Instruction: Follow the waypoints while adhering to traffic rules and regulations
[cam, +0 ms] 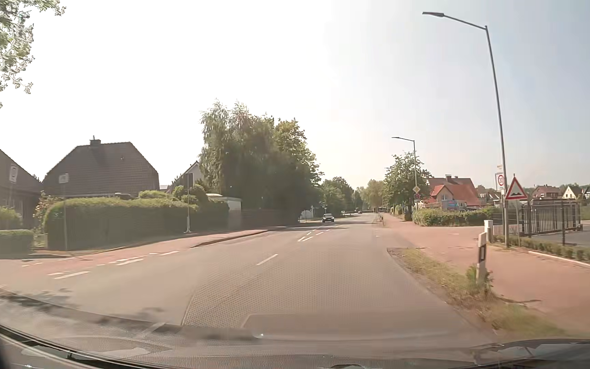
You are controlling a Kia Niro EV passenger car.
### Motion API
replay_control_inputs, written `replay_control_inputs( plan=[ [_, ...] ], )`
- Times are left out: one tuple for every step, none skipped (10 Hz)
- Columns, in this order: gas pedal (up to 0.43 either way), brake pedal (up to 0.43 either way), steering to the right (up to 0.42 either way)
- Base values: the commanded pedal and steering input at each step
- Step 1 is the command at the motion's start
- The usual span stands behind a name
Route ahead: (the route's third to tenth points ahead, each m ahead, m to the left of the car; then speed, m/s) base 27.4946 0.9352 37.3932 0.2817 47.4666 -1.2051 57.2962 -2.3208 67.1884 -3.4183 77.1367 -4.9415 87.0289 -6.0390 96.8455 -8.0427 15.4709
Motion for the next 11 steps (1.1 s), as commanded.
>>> replay_control_inputs(
  plan=[
    [0.150,0.000,0.025],
    [0.138,0.000,0.024],
    [0.130,0.000,0.023],
    [0.130,0.000,0.023],
    [0.000,0.000,0.022],
    [0.000,0.000,0.022],
    [0.000,0.000,0.021],
    [0.000,0.000,0.021],
    [0.000,0.000,0.021],
    [0.000,0.000,0.021],
    [0.000,0.000,0.020]
  ],
)
